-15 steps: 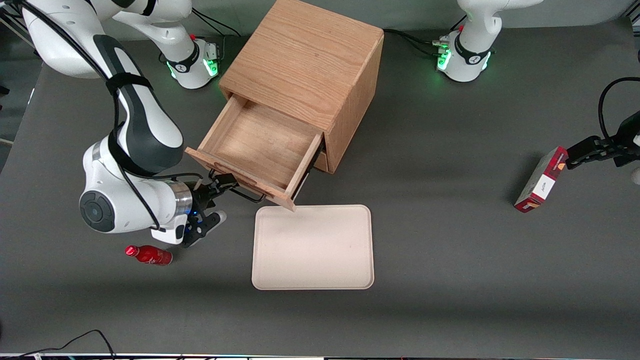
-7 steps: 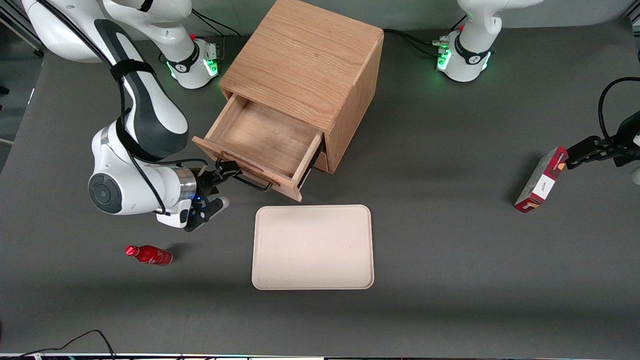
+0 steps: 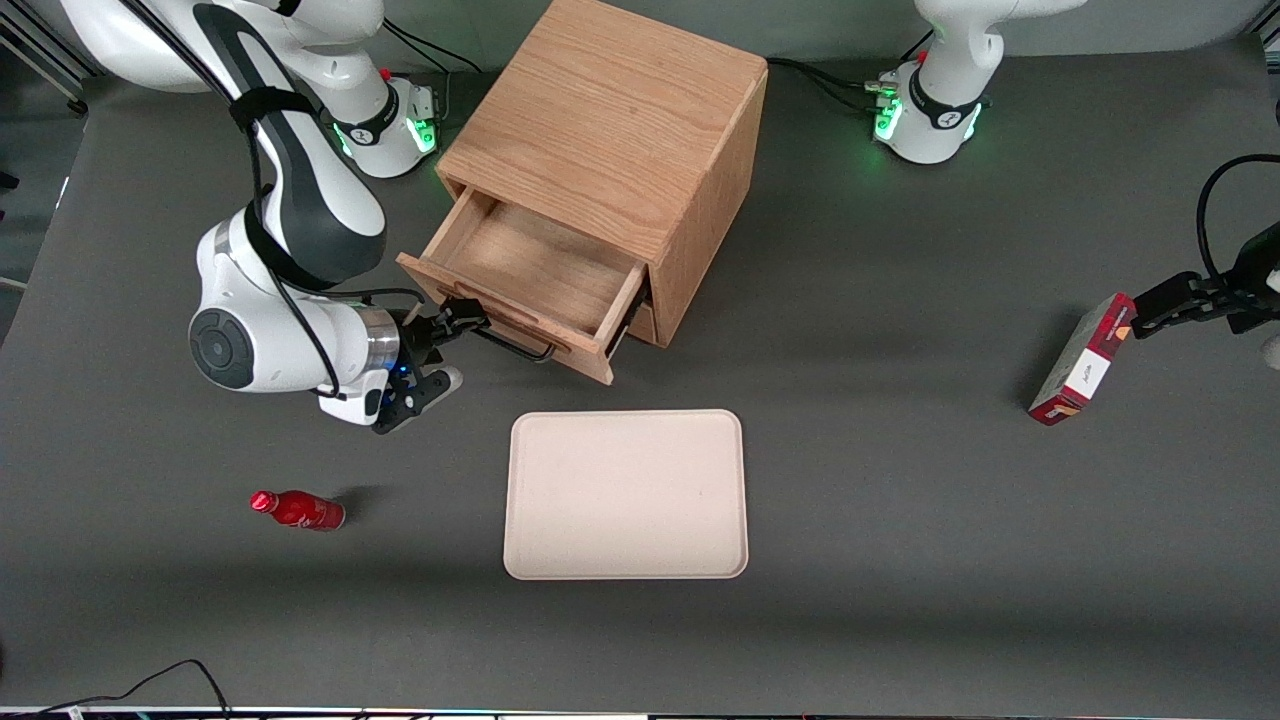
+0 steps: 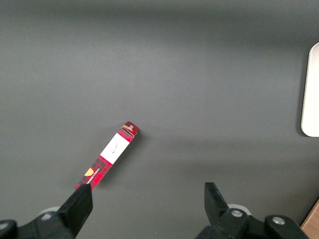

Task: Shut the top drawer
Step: 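Push the drawer front with the right gripper into the cabinet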

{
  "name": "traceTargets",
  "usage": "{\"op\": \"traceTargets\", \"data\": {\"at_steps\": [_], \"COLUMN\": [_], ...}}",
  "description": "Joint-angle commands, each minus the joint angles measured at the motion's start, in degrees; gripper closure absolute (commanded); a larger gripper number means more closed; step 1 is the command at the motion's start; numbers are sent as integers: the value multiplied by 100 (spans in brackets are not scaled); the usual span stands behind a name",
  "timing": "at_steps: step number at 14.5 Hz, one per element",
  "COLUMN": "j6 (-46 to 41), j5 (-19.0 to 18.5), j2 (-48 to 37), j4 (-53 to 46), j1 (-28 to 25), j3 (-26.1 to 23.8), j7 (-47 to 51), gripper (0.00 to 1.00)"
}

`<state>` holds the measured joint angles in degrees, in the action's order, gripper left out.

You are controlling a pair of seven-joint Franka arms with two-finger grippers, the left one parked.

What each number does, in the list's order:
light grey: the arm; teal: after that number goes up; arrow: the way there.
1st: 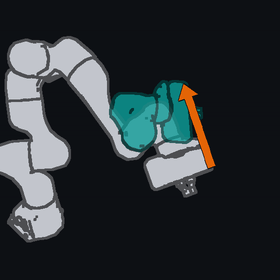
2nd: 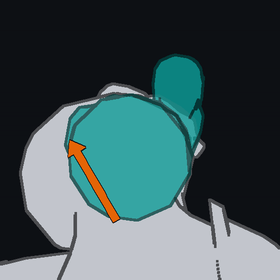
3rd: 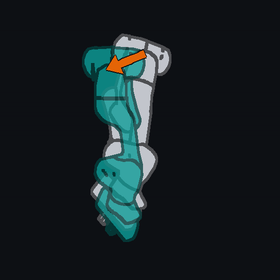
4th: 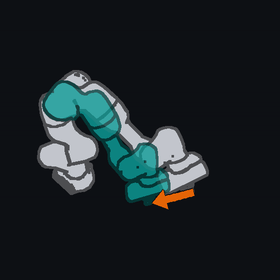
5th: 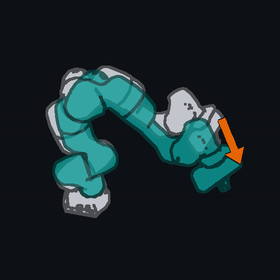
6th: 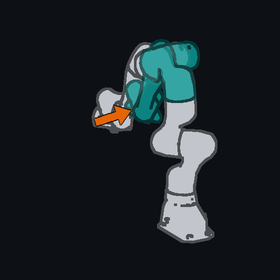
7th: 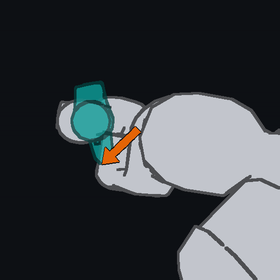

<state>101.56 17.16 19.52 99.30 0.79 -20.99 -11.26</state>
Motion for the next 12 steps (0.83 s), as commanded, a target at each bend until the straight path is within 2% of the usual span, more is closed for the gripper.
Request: {"op": "traceTargets", "data": {"at_steps": [1,7,12], "j6": [259,425,768], "j5": [383,437,700], "j2": [-431,-668,-888], "j4": [546,844,1275], "j1": [-9,-26,-35], "j3": [-45,-273,-458], "j7": [133,457,475], "gripper": [0,0,0]}}
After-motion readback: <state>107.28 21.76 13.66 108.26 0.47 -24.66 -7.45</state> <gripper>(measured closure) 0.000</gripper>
